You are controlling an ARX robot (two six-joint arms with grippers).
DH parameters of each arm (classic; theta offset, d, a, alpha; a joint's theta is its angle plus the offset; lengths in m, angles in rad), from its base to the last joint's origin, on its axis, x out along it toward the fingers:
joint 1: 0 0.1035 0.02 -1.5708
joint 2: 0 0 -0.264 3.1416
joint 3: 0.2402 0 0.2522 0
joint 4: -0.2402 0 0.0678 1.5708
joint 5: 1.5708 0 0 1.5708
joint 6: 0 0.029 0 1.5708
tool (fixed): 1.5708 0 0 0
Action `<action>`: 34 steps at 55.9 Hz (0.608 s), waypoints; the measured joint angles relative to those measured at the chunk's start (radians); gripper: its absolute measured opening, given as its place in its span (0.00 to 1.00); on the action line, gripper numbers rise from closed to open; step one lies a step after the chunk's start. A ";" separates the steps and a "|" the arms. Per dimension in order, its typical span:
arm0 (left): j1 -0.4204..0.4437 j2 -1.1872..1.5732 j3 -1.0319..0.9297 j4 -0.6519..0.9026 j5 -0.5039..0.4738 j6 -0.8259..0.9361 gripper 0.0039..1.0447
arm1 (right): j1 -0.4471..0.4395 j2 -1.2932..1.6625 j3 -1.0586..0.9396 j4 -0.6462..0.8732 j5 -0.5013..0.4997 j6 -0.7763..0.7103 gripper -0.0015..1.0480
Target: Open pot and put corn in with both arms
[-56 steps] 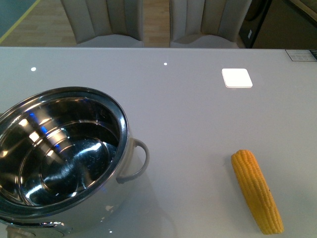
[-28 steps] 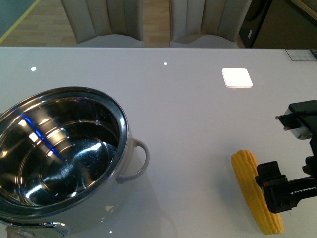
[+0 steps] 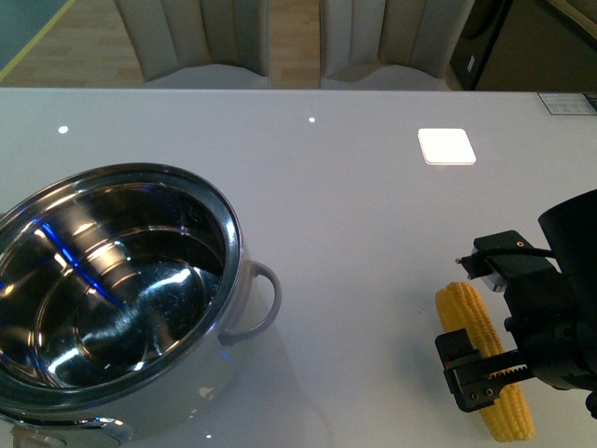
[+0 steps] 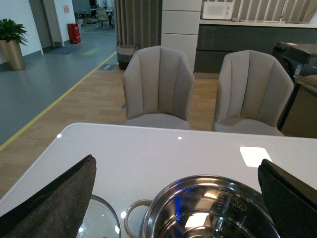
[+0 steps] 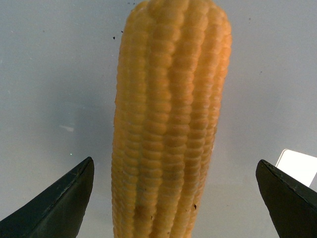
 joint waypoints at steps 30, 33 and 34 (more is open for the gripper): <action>0.000 0.000 0.000 0.000 0.000 0.000 0.93 | 0.010 -0.024 -0.007 0.003 -0.023 -0.045 0.37; 0.000 0.000 0.000 0.000 0.000 0.000 0.93 | 0.007 -0.091 -0.010 -0.023 -0.050 -0.048 0.32; 0.000 0.000 0.000 0.000 0.000 0.000 0.93 | 0.006 -0.103 -0.010 -0.029 -0.055 -0.048 0.31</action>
